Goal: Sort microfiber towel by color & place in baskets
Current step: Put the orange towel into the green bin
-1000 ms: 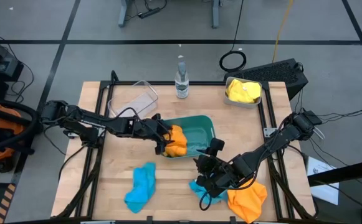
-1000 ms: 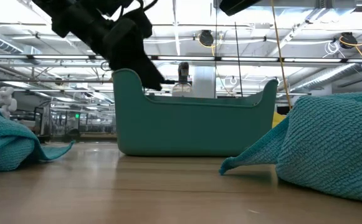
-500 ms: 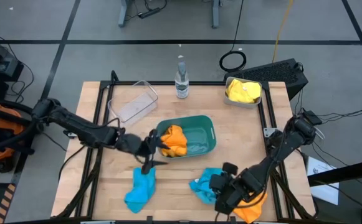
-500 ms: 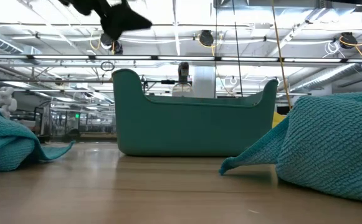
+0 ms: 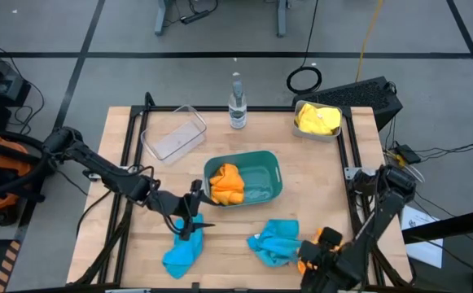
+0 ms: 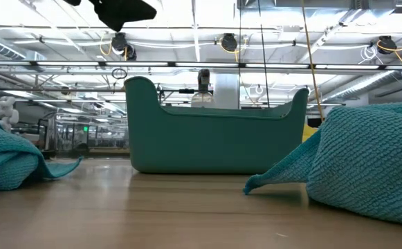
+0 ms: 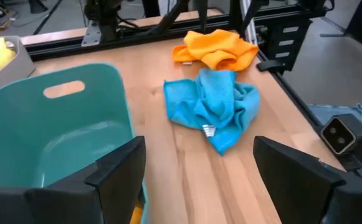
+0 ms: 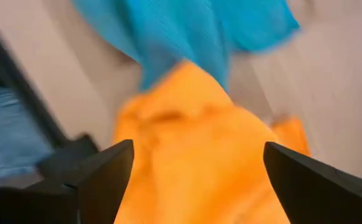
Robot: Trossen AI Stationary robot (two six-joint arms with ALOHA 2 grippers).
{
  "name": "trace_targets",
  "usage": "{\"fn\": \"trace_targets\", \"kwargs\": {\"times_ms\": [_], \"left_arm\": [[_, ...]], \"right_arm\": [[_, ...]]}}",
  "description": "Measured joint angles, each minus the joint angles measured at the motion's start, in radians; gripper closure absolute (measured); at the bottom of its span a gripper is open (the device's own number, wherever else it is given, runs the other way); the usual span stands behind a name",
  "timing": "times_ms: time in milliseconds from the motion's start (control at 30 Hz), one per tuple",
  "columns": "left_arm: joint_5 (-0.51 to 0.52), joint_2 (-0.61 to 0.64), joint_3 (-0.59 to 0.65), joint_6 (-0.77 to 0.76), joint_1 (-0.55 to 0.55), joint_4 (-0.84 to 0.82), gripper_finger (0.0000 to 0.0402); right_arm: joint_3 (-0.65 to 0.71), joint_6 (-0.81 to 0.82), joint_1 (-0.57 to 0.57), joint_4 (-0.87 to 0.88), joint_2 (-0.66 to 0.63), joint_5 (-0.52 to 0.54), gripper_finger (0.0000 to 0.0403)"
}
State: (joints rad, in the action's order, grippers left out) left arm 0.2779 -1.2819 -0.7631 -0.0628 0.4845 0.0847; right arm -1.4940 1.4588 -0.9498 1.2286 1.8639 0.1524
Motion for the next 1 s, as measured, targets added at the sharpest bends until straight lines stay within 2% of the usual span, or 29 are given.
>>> {"fn": "trace_targets", "kwargs": {"times_ms": [100, 267, 433, 633, 733, 800, 1000], "left_arm": [[0.002, 0.0, 0.0, 0.001, -0.002, 0.013, 0.01], [0.002, 0.0, 0.0, 0.023, -0.003, 0.014, 0.01], [0.002, 0.0, 0.0, 0.026, -0.007, 0.014, 0.01], [0.001, 0.0, 0.0, 0.026, -0.007, 0.012, 0.01], [0.001, 0.0, 0.0, 0.026, -0.007, 0.011, 0.01], [0.001, -0.001, 0.0, 0.026, -0.007, 0.011, 0.01], [0.002, -0.001, 0.0, 0.044, -0.007, 0.016, 0.01]], "right_arm": [[0.0, 0.065, -0.037, 0.047, 0.03, -0.011, 0.0047], [0.0, 0.08, -0.076, 0.036, 0.091, -0.06, 0.0046], [0.012, 0.01, -0.082, 0.048, 0.154, -0.064, 0.0046], [0.117, -0.071, -0.071, -0.065, 0.182, -0.172, 0.0073], [0.162, -0.108, -0.07, -0.14, 0.18, -0.184, 0.0112], [0.164, -0.131, -0.071, -0.157, 0.18, -0.18, 0.0151], [0.162, -0.199, -0.071, -0.177, 0.181, -0.185, 0.0327]]}}
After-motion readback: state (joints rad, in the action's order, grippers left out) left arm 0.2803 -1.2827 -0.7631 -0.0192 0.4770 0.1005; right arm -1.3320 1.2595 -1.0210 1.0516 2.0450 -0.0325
